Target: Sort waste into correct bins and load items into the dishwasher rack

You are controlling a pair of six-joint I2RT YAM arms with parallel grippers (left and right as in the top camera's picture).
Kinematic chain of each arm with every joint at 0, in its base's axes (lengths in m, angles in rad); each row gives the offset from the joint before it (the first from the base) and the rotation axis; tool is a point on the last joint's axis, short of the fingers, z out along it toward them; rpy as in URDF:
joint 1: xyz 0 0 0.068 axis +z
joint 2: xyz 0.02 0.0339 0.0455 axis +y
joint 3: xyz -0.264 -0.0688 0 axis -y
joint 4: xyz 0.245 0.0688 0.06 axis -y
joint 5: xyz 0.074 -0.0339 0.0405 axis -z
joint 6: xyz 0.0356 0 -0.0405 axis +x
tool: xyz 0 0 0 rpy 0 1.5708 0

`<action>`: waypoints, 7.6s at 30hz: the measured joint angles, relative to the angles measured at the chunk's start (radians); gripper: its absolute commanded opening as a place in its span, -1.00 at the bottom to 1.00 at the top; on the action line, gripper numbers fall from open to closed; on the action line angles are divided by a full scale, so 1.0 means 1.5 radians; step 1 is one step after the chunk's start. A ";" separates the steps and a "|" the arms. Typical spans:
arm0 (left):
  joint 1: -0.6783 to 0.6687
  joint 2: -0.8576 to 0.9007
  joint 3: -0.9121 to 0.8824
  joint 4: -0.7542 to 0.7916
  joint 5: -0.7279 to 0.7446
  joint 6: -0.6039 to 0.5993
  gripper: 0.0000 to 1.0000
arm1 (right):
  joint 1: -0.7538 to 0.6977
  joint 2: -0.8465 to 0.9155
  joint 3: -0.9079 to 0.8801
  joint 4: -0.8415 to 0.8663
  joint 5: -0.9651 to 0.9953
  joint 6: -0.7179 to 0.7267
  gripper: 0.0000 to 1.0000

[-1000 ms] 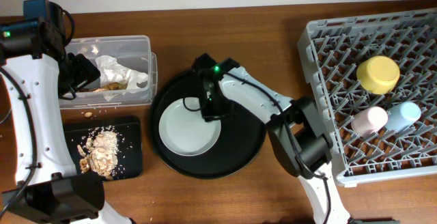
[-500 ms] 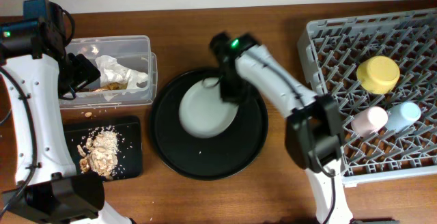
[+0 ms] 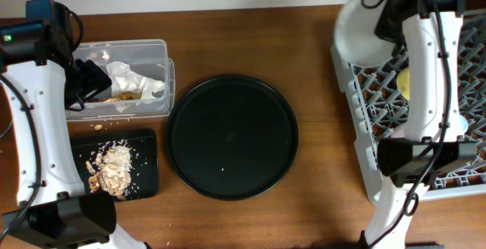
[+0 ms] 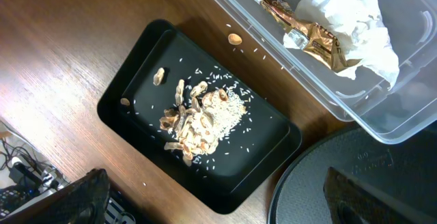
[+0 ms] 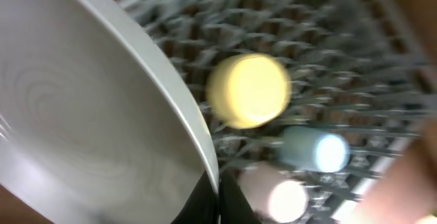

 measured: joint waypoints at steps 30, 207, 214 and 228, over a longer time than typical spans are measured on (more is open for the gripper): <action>0.001 0.000 0.000 0.000 0.000 0.000 0.98 | 0.064 0.006 -0.234 0.094 0.112 -0.001 0.72; 0.001 0.000 0.000 0.000 -0.005 0.015 0.98 | -0.007 -1.420 -1.706 1.046 -0.373 -0.292 0.98; -0.024 -0.001 -0.031 0.001 -0.005 0.064 0.98 | -0.007 -1.420 -1.706 1.046 -0.373 -0.293 0.97; -0.084 -0.302 -0.496 0.329 -0.006 0.137 0.98 | -0.007 -1.421 -1.706 1.046 -0.372 -0.293 0.97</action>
